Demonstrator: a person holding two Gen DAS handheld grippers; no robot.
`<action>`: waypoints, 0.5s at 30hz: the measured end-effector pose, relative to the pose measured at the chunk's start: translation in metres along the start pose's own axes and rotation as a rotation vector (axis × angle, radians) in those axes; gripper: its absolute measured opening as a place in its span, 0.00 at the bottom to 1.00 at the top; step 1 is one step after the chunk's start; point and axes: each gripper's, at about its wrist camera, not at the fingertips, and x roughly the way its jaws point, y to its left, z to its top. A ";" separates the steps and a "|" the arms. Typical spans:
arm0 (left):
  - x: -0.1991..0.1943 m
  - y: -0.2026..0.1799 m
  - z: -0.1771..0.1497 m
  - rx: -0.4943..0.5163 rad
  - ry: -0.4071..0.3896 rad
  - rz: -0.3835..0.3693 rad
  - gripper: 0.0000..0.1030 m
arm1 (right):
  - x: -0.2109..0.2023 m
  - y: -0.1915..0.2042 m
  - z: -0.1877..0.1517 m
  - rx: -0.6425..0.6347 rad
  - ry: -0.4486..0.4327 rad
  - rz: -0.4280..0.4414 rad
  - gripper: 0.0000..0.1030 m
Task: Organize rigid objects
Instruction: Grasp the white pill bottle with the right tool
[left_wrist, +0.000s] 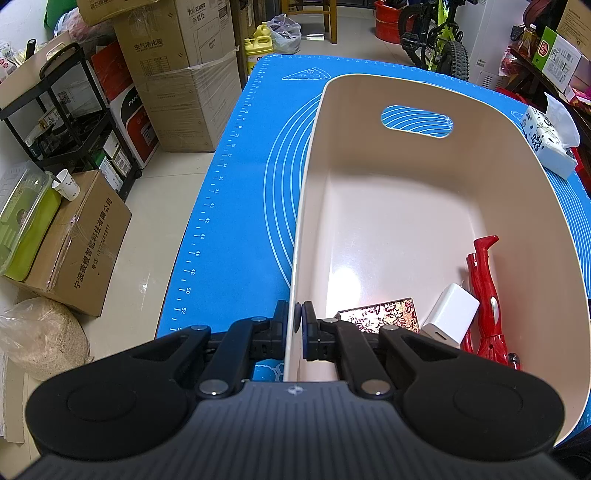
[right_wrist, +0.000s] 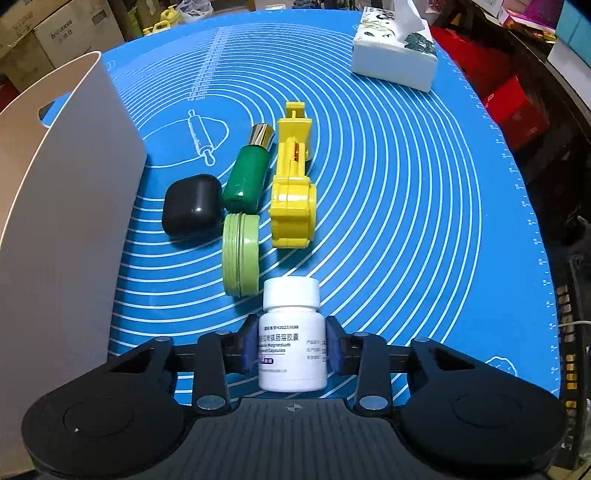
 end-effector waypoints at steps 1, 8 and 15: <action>0.000 0.000 0.000 0.000 0.000 0.000 0.09 | 0.000 0.000 0.000 -0.002 -0.001 0.000 0.43; 0.000 0.000 0.000 -0.002 0.000 -0.001 0.09 | -0.008 -0.005 -0.001 0.023 -0.014 -0.011 0.43; 0.000 0.000 0.000 -0.002 0.000 0.000 0.09 | -0.033 -0.018 0.008 0.105 -0.098 -0.005 0.43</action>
